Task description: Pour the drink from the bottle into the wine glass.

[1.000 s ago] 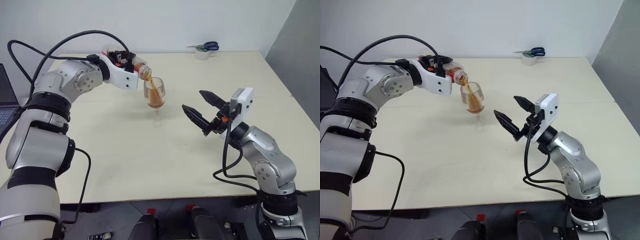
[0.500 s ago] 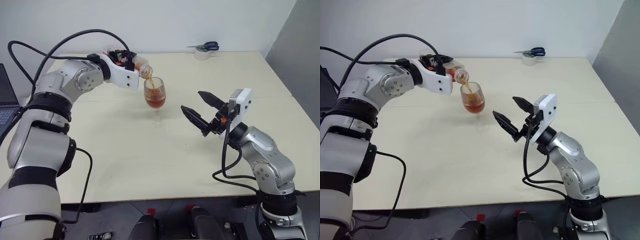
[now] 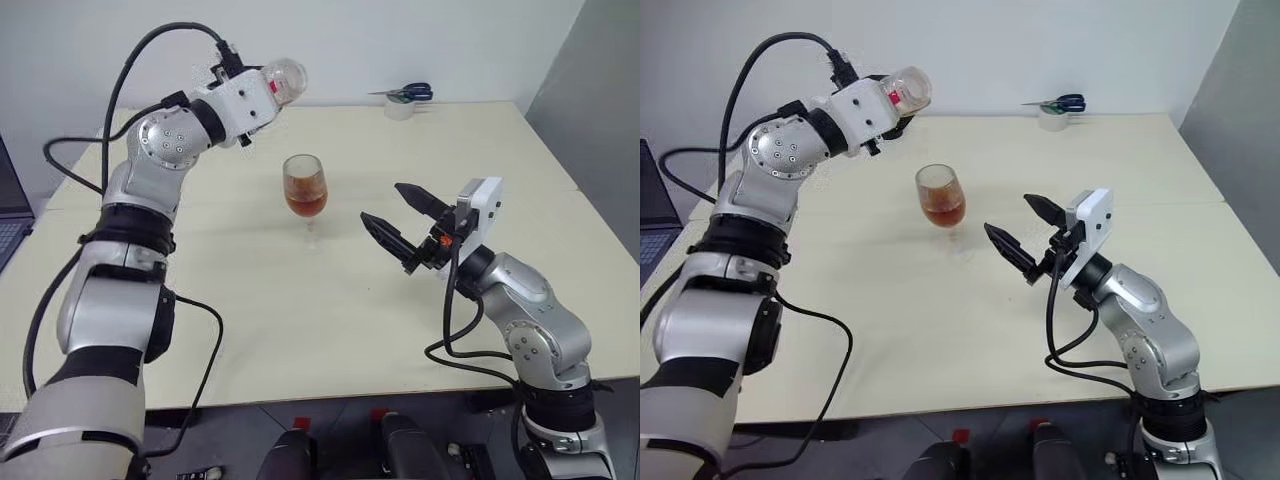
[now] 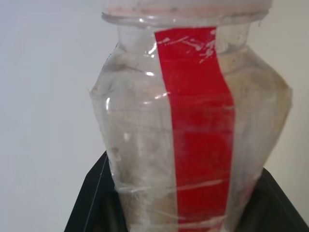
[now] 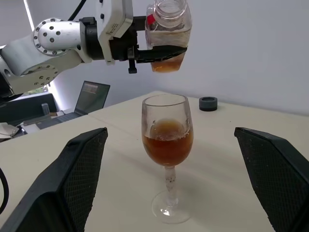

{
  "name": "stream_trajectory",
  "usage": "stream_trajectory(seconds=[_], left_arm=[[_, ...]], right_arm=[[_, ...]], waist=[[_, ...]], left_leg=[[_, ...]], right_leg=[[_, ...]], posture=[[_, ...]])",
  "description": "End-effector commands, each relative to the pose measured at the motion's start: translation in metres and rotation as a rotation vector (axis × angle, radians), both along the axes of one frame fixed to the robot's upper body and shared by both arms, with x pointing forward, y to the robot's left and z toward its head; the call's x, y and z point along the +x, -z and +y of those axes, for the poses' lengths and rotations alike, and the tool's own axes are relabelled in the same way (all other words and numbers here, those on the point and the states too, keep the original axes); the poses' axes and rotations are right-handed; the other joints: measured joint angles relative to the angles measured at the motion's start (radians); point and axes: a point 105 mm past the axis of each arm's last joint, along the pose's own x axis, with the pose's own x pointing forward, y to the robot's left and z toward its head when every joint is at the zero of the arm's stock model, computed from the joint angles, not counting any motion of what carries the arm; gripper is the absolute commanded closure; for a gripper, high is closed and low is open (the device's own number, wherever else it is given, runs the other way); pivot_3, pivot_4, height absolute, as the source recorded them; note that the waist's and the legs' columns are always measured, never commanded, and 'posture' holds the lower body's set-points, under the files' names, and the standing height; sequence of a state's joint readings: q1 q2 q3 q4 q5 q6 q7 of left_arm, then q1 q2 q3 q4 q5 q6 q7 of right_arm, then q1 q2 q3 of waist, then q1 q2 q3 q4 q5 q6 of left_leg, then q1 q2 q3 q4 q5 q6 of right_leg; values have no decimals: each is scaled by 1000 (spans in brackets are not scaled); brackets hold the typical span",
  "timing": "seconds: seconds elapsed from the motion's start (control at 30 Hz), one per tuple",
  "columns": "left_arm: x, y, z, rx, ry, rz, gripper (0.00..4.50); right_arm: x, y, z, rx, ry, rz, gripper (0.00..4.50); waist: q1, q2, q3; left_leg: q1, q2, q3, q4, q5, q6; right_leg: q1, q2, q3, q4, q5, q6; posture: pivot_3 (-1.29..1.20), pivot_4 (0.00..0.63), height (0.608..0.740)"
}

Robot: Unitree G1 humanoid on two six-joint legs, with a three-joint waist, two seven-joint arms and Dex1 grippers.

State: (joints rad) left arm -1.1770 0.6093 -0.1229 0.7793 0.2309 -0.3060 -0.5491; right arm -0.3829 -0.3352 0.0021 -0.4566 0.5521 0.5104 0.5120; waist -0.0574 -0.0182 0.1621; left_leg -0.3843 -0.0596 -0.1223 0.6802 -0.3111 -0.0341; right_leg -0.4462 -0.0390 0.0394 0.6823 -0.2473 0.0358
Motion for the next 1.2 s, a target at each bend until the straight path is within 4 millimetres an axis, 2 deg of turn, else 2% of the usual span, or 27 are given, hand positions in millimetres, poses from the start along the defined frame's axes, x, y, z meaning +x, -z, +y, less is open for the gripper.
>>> stream_trajectory(seconds=[0.03,0.1,0.17,0.3,0.4,0.5,0.63,0.87,1.2], left_arm=[[-6,-24,15,-237,-44,-5,2681],[-6,-21,24,-381,-81,33,2681],[-6,-9,38,-536,-141,82,2681],[-7,30,67,-848,-258,189,2681],[-12,65,78,-993,-320,275,2681],[-17,90,80,-1036,-337,325,2681],[-24,112,83,-1025,-353,336,2681],[-24,124,77,-937,-333,317,2681],[-22,140,76,-948,-308,316,2681]], right_arm=[[-8,-14,5,-15,-59,-65,0],[-9,-14,5,-30,-80,-67,0],[-12,-12,6,-64,-112,-67,0],[-23,0,3,-158,-192,-49,0],[-31,6,0,-197,-247,-31,0],[-36,11,0,-224,-272,-29,0],[-43,16,3,-224,-307,4,0],[-43,16,3,-208,-287,31,0],[-38,12,3,-183,-237,31,0]], waist=[[-1,0,0],[-1,0,0],[-1,0,0],[1,-1,-1],[4,-2,-2],[9,-2,-2],[16,-3,-3],[30,-5,-3],[29,-5,-4]], left_leg=[[0,0,0,0,0,0],[0,0,0,0,0,0],[0,0,0,0,0,0],[1,1,0,0,0,0],[1,0,-1,1,0,0],[1,0,-1,1,0,0],[2,0,-1,1,0,0],[3,0,-1,1,0,0],[3,0,-1,1,0,0]], right_leg=[[0,0,0,0,0,0],[0,0,0,0,0,0],[0,0,0,0,0,0],[1,-1,0,0,0,0],[2,-1,0,0,0,0],[2,-1,0,0,0,0],[2,-1,0,0,0,0],[4,-2,0,-1,0,0],[4,-2,-1,-1,1,0]], posture=[[0,150,740],[0,150,740],[0,150,740],[0,150,740],[0,150,740],[0,150,740],[0,150,740],[0,150,740],[0,150,740]])
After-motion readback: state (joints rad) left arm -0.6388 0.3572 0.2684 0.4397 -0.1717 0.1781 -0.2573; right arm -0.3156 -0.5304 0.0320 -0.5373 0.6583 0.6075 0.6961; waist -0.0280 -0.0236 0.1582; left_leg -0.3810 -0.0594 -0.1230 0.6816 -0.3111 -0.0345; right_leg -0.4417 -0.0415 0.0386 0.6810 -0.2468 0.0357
